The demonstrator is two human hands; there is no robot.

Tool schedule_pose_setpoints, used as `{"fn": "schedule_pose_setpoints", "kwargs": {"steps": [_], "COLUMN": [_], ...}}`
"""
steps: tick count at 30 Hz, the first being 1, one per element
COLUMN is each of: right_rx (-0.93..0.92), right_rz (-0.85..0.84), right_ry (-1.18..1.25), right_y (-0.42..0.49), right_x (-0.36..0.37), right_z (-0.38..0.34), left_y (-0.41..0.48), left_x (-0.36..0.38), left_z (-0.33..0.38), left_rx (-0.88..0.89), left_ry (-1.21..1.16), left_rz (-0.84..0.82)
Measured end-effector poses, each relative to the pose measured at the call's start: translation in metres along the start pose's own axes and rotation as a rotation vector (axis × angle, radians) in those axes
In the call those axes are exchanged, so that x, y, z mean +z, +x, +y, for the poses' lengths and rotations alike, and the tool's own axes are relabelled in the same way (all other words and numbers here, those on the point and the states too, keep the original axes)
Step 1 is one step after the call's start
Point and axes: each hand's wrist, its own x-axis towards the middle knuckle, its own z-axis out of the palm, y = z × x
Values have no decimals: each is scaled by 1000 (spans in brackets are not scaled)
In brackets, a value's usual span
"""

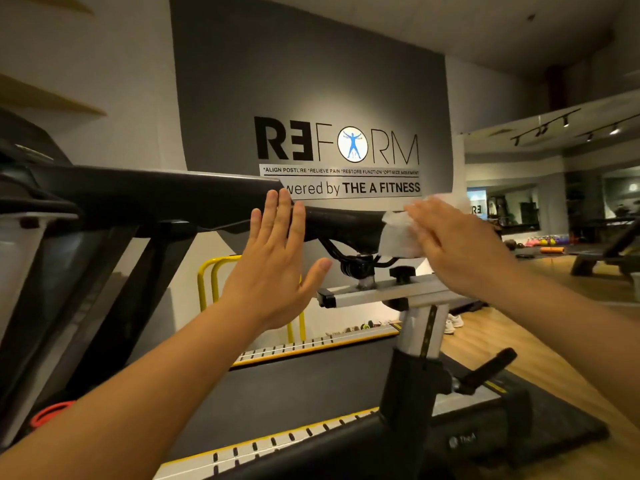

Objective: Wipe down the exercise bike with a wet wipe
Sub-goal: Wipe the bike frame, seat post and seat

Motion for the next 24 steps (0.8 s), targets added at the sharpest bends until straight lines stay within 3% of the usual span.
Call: {"fn": "schedule_pose_setpoints", "kwargs": {"steps": [2, 5, 8, 12, 14, 19, 24], "right_rx": [-142, -199, -170, 26, 68, 227, 165], "right_rz": [-56, -168, -361, -690, -789, -766, -471], "right_ry": [-101, 17, 143, 411, 329, 158, -135], "right_y": [10, 50, 98, 131, 134, 116, 75], "right_x": [5, 19, 32, 26, 19, 3, -8], "right_z": [-23, -68, -105, -109, -84, -22, -1], "left_y": [-1, 0, 0, 0, -1, 1, -19], "left_x": [-1, -6, -12, -12, -11, -7, -16], "left_z": [-1, 3, 7, 5, 4, 1, 3], "left_rx": [4, -36, -117, -156, -148, -93, -32], "left_ry": [-29, -168, -322, -298, -253, -168, -143], "left_rz": [7, 54, 71, 45, 27, 3, -85]}}
